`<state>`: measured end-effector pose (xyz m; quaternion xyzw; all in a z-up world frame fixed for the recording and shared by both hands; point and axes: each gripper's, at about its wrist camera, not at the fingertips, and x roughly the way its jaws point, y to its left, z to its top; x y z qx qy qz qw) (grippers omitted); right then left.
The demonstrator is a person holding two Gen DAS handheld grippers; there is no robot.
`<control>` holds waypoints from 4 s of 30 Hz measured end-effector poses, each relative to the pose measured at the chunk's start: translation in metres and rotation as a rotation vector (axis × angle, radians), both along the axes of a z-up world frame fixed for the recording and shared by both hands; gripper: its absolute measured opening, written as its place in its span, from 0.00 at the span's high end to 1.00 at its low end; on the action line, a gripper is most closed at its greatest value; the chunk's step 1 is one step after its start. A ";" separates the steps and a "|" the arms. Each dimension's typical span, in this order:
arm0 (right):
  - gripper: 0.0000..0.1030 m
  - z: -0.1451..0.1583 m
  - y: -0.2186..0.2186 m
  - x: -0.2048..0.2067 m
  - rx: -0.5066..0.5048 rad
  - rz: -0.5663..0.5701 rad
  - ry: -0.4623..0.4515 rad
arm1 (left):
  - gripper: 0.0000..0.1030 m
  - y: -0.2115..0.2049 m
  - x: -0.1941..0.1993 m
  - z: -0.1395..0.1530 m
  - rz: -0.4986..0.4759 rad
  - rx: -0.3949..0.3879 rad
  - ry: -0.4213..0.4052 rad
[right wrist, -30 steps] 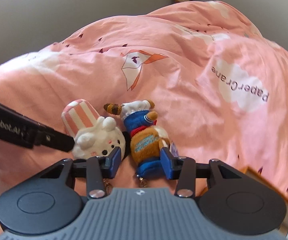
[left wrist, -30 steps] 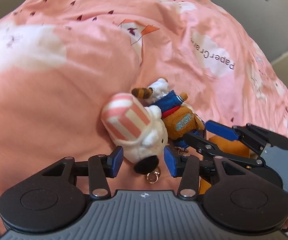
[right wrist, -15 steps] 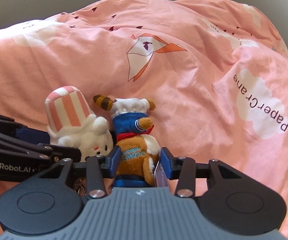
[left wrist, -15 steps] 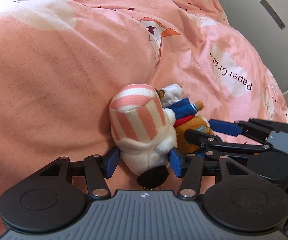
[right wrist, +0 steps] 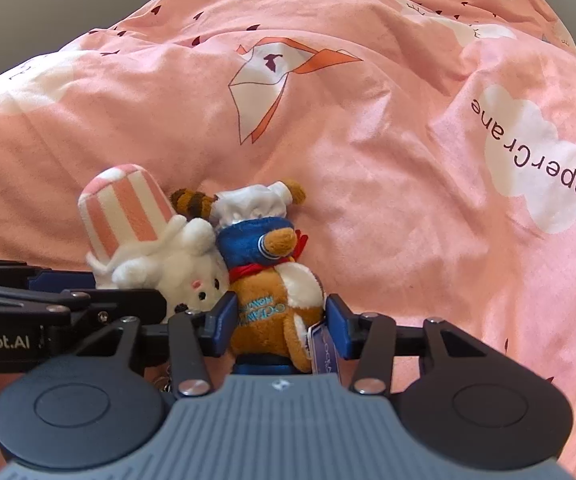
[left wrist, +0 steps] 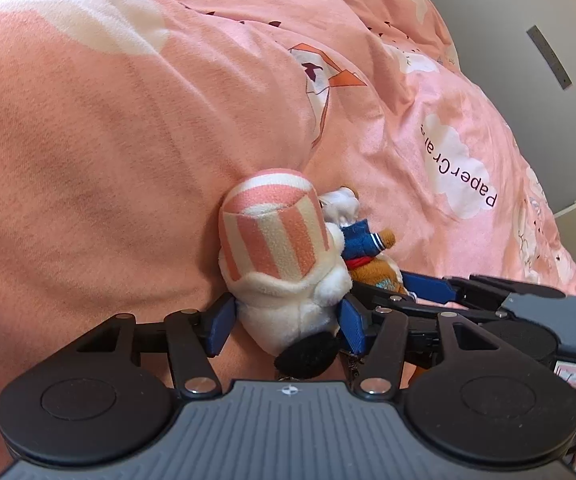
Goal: Organize objects
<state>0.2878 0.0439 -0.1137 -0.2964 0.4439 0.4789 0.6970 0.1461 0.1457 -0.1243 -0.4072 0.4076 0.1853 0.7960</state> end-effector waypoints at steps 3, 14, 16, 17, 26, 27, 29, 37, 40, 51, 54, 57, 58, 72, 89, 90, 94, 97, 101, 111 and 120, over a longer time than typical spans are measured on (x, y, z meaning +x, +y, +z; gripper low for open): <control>0.53 -0.001 -0.002 0.005 0.007 -0.049 0.028 | 0.34 0.003 0.002 -0.004 0.024 -0.013 -0.021; 0.62 0.038 -0.044 -0.015 0.155 -0.249 0.038 | 0.44 -0.003 -0.008 0.030 -0.106 0.091 -0.098; 0.65 0.054 -0.059 -0.023 0.208 -0.283 0.049 | 0.44 -0.007 -0.016 0.048 -0.156 0.102 -0.114; 0.65 0.061 -0.066 -0.027 0.226 -0.305 0.051 | 0.44 -0.009 -0.020 0.058 -0.177 0.106 -0.123; 0.65 0.140 -0.169 -0.084 0.492 -0.460 0.044 | 0.44 -0.058 -0.052 0.140 -0.430 0.182 -0.216; 0.65 0.147 -0.184 -0.090 0.512 -0.482 0.035 | 0.44 -0.069 -0.053 0.145 -0.468 0.184 -0.226; 0.65 0.158 -0.216 -0.103 0.544 -0.541 0.021 | 0.44 -0.091 -0.052 0.152 -0.552 0.168 -0.241; 0.65 0.137 -0.317 -0.139 0.546 -0.832 0.111 | 0.44 -0.178 -0.037 0.131 -0.847 0.151 -0.132; 0.65 0.114 -0.332 -0.146 0.513 -0.897 0.157 | 0.44 -0.197 -0.033 0.115 -0.905 0.180 -0.068; 0.66 0.072 -0.325 -0.133 0.380 -0.854 0.229 | 0.43 -0.230 -0.034 0.090 -0.997 0.335 0.041; 0.66 0.062 -0.324 -0.127 0.338 -0.836 0.247 | 0.42 -0.240 -0.038 0.088 -1.016 0.380 0.047; 0.66 0.057 -0.322 -0.124 0.300 -0.834 0.245 | 0.42 -0.244 -0.036 0.082 -1.035 0.385 0.057; 0.66 0.057 -0.322 -0.124 0.287 -0.833 0.235 | 0.42 -0.245 -0.036 0.081 -1.041 0.381 0.057; 0.80 0.050 -0.321 -0.128 0.239 -0.849 0.220 | 0.38 -0.218 -0.038 0.084 -1.002 0.238 -0.061; 0.52 0.131 -0.298 -0.187 0.423 -0.773 -0.181 | 0.33 -0.178 -0.068 0.141 -0.786 0.521 -0.285; 0.50 0.134 -0.296 -0.192 0.440 -0.764 -0.195 | 0.31 -0.179 -0.072 0.141 -0.782 0.547 -0.292; 0.43 0.138 -0.287 -0.212 0.471 -0.735 -0.259 | 0.24 -0.182 -0.089 0.138 -0.761 0.663 -0.305; 0.39 0.137 -0.282 -0.223 0.466 -0.731 -0.285 | 0.20 -0.182 -0.100 0.132 -0.762 0.713 -0.304; 0.35 0.131 -0.280 -0.232 0.446 -0.751 -0.285 | 0.15 -0.179 -0.110 0.126 -0.745 0.713 -0.274; 0.24 0.115 -0.278 -0.252 0.338 -0.808 -0.317 | 0.15 -0.165 -0.117 0.102 -0.731 0.647 -0.147; 0.23 0.095 -0.279 -0.250 0.279 -0.832 -0.243 | 0.15 -0.156 -0.116 0.077 -0.707 0.552 -0.011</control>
